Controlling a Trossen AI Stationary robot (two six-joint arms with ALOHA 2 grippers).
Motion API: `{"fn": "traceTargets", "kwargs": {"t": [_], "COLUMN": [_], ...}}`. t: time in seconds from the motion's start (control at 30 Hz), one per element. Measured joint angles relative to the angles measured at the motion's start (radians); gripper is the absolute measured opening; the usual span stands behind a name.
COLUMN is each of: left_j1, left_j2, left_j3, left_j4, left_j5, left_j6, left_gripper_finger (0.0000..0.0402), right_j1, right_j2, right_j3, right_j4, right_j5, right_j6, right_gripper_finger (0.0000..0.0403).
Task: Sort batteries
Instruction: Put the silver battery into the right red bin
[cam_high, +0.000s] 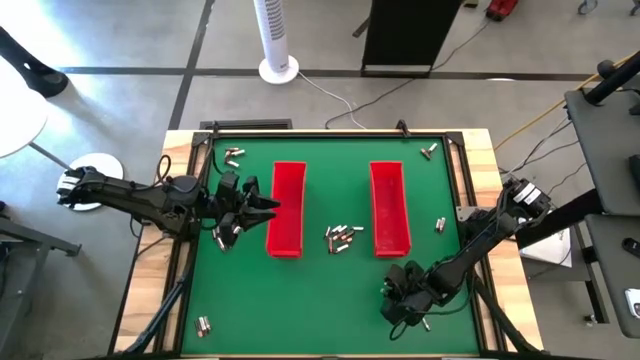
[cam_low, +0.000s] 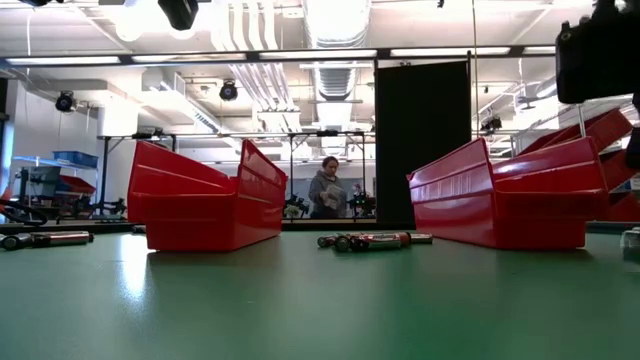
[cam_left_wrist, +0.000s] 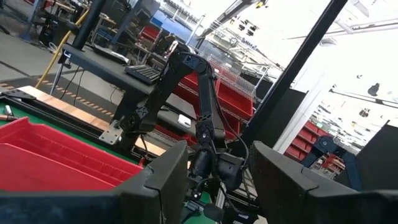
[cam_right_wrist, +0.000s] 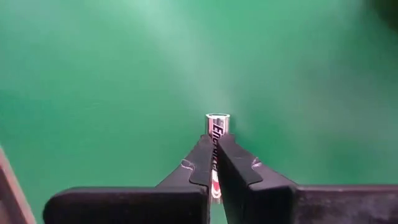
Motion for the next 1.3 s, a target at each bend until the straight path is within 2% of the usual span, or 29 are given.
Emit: {"fn": "traceTargets", "kwargs": {"t": [0.23, 0.37, 0.63, 0.9, 1.07, 1.3], "left_j1": [0.0, -0.001, -0.001, -0.001, -0.001, -0.001], "left_j2": [0.0, -0.001, -0.001, 0.013, 0.028, 0.038], "left_j3": [0.0, 0.0, 0.0, 0.0, 0.0, 0.0], "left_j4": [0.0, -0.001, -0.094, -0.174, -0.173, -0.173], "left_j5": [0.0, 0.004, 0.025, 0.024, 0.024, 0.024], "left_j6": [-0.024, -0.04, -0.08, -0.143, -0.154, -0.177], "left_gripper_finger": [0.0155, 0.0155, 0.0155, 0.0155, 0.0155, 0.0155], "right_j1": [0.001, 0.003, 0.003, 0.004, 0.005, 0.03], "right_j2": [0.06, 0.075, 0.083, 0.132, 0.191, 0.249], "right_j3": [0.005, 0.004, -0.001, -0.014, -0.016, -0.015], "right_j4": [0.027, 0.036, 0.025, 0.042, 0.089, 0.14], "right_j5": [0.034, 0.041, 0.16, 0.181, 0.196, 0.309], "right_j6": [-0.034, -0.113, -0.342, -0.354, -0.357, -0.307], "right_gripper_finger": [0.0013, 0.0017, 0.0065, 0.0098, 0.0083, 0.0054]}}
